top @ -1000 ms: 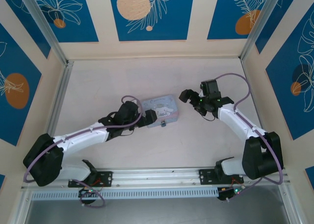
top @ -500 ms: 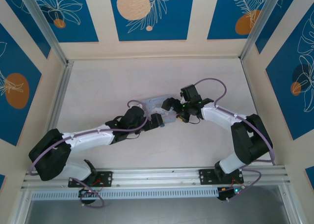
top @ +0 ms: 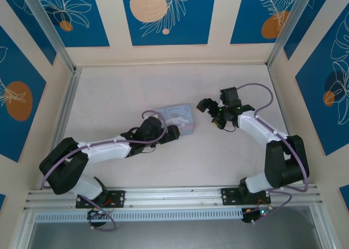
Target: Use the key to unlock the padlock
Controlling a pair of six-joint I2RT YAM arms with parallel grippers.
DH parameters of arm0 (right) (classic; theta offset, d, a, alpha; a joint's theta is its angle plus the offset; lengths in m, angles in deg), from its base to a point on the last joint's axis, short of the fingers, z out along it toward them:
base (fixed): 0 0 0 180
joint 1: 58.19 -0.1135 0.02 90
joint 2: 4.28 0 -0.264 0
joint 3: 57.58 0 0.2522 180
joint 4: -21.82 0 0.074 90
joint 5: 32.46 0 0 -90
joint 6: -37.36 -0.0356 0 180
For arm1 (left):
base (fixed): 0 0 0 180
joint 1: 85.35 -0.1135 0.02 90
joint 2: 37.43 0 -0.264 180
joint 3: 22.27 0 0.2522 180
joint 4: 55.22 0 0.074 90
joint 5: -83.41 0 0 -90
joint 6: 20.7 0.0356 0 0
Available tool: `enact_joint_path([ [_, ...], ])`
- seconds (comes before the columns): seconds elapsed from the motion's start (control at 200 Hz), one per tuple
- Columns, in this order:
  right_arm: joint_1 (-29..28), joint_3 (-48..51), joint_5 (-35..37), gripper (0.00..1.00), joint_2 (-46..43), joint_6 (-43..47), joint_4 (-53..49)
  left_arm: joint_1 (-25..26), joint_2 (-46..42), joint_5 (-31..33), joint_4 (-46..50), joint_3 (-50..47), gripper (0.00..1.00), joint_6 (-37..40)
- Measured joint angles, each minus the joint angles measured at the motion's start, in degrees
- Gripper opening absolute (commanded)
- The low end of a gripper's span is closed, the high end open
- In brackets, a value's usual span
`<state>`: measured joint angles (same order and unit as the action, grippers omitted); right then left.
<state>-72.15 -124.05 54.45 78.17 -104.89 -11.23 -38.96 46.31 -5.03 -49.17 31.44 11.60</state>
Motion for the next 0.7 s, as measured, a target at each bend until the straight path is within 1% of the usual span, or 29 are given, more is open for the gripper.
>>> enact_joint_path([
  [0.125, 4.37, -0.72, 2.12, 0.95, 0.28, 3.43, -4.5, -2.6, 0.0, -0.52, 0.39, 1.29, 1.0, 1.88],
  [0.2, 5.64, -2.47, 3.58, 0.93, 1.97, 5.68, -7.43, -3.58, -0.02, -1.18, 1.27, 2.12, 1.0, 3.02],
  [0.26, 6.1, -4.7, 5.03, 0.88, 4.28, 7.78, -9.62, -3.91, -0.52, -1.73, 1.7, 2.21, 1.0, 3.72],
  [0.37, 6.03, -9.11, 8.02, 0.77, 9.7, 11.5, -12.61, -3.91, -3.63, -2.84, 2.1, 1.05, 1.0, 3.74],
  [0.51, 5.07, -13.35, 12.94, 0.66, 16.39, 15.93, -15.82, -3.91, -10.58, -3.04, 1.73, -4.52, 1.0, 2.1],
  [0.595, 3.98, -15.28, 15.74, 0.62, 19.65, 18.05, -17.57, -3.91, -13.81, -2.99, 2.93, -6.6, 1.0, 1.44],
  [0.7, 3.06, -16.0, 18.08, 0.61, 22.05, 19.87, -18.47, -3.91, -17.27, -2.97, 4.42, -7.23, 1.0, 1.05],
])
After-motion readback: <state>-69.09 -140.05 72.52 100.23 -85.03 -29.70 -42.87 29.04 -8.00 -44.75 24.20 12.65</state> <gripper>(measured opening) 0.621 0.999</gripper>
